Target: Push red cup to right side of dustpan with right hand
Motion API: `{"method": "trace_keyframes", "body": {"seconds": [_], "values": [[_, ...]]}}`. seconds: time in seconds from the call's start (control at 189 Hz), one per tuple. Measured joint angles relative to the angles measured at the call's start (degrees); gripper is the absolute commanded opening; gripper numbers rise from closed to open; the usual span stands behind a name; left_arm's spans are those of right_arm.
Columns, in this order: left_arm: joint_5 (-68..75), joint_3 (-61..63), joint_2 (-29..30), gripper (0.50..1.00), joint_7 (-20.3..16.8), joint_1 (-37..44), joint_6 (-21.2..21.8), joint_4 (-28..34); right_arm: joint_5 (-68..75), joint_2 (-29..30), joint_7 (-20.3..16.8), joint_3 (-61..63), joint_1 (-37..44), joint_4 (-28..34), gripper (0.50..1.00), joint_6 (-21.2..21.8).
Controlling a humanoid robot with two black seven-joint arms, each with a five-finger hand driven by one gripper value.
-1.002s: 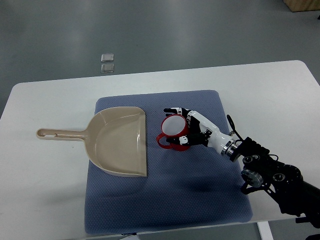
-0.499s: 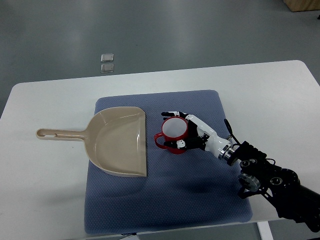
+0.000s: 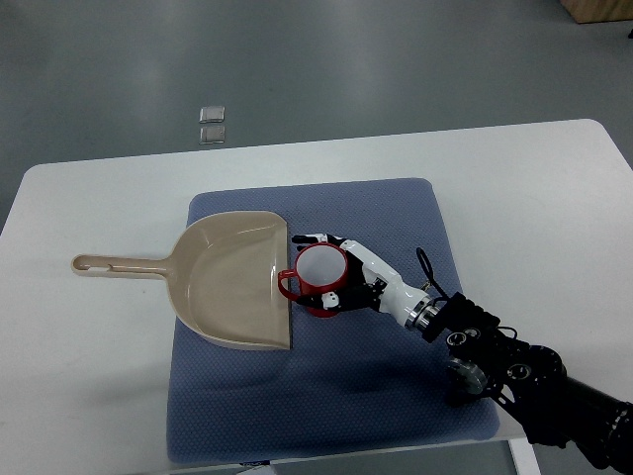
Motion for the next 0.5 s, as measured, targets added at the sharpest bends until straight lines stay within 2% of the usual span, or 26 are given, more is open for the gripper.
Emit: {"method": "trace_keyframes", "body": {"seconds": [0.499], "values": [[0.0,0.2,0.0,1.000,0.0,0.0,0.0,-0.1,1.0,0.0,0.0,0.0,0.6,0.9,0.932,0.6]]}}
